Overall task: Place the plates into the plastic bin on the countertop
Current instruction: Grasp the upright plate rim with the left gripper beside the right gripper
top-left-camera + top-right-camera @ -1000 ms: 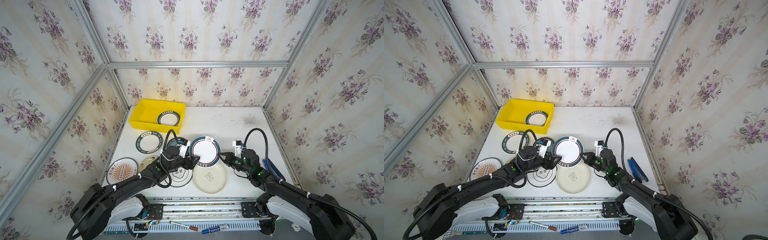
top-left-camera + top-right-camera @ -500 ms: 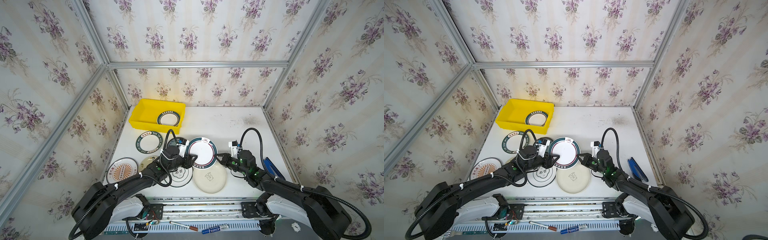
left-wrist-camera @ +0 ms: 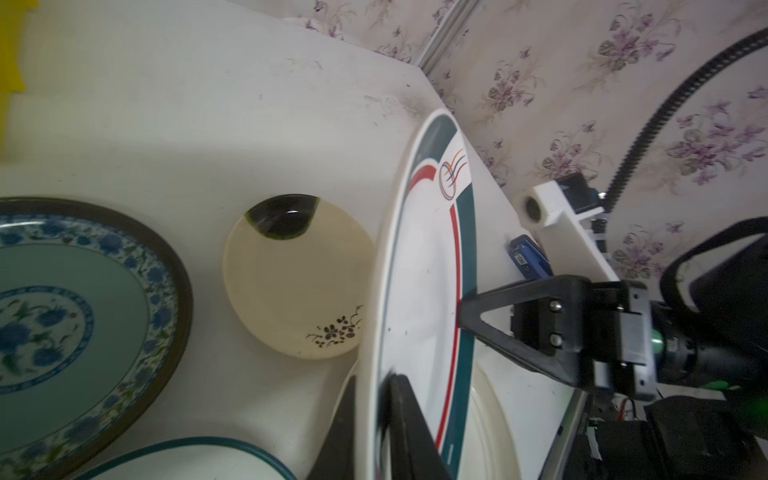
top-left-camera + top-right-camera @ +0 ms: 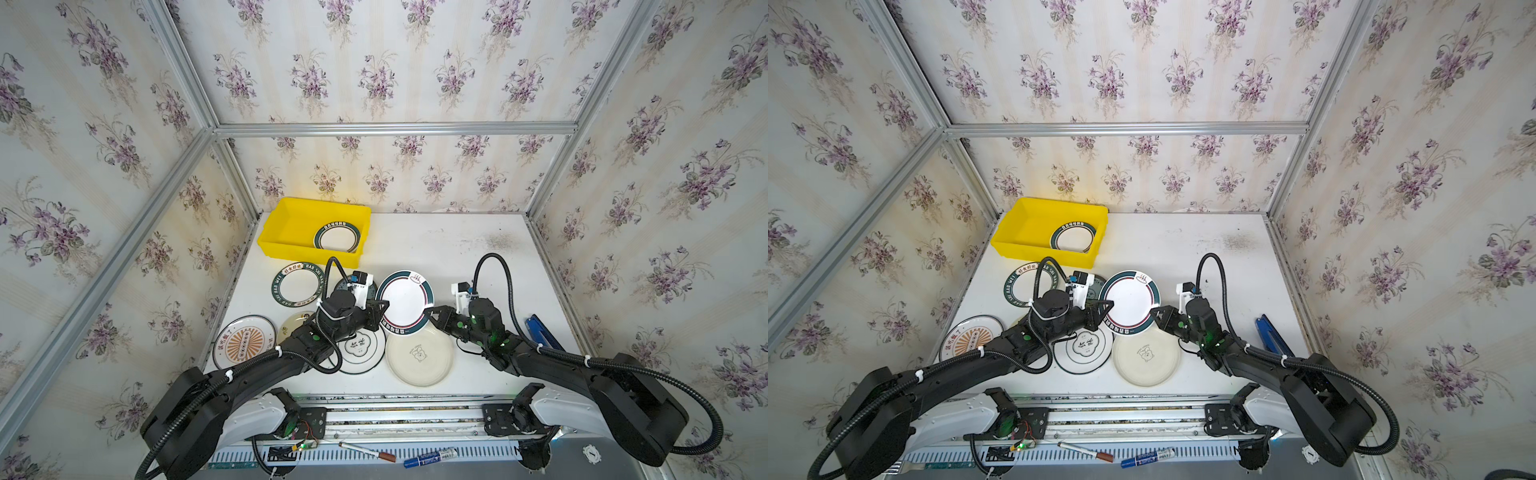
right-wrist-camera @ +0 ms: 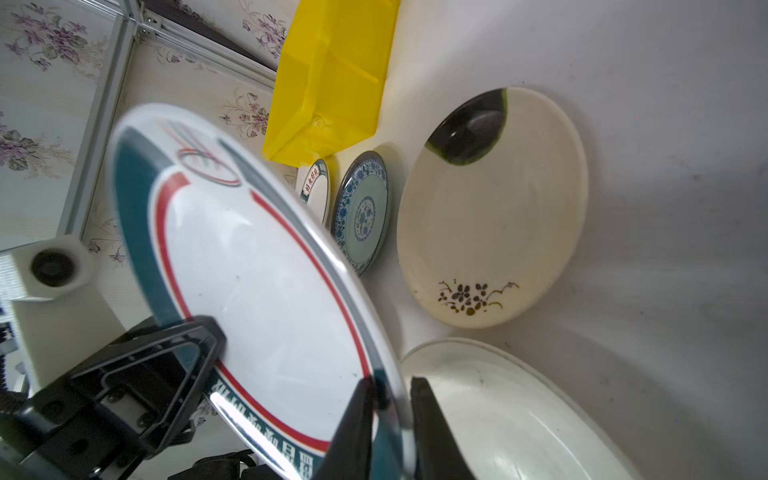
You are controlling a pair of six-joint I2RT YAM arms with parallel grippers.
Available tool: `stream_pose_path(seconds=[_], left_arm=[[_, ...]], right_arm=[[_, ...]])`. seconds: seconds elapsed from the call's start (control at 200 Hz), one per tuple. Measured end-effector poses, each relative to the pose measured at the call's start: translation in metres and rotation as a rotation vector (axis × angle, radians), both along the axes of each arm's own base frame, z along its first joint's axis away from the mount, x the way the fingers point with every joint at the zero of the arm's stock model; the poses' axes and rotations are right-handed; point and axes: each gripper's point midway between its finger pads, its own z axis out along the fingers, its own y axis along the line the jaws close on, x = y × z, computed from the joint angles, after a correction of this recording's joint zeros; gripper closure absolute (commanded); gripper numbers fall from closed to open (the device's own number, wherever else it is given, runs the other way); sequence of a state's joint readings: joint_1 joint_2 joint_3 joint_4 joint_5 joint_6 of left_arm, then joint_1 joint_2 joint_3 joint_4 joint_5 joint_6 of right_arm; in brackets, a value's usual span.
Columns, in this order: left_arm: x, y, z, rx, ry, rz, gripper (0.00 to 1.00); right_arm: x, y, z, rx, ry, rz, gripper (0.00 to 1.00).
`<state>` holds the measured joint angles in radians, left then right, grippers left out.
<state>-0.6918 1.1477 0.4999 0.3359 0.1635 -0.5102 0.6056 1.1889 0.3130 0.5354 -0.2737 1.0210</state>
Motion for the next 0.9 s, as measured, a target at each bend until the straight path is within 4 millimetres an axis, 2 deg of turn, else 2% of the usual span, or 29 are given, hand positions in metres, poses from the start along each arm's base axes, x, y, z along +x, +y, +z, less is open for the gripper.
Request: stream_pose_path(seconds=[0.135,0.335,0.645,0.9], left_arm=[[-0.003,-0.003,0.002,-0.004,-0.011,-0.025,0.99],[-0.003,-0.003,0.005,-0.006,-0.022,-0.031,1.00],[-0.004,-0.001,0.004,0.001,-0.015,-0.030,1.00],[-0.008,0.008,0.012,-0.008,-0.038,-0.011,1.00]], right_arm=[[-0.004,0.001,0.005,0.005,-0.011,0.015,0.52],[-0.005,0.002,0.017,0.016,-0.054,0.028,0.35],[-0.007,0.001,0.020,-0.004,-0.061,0.034,0.34],[-0.004,-0.002,0.039,-0.022,-0.111,0.020,0.35]])
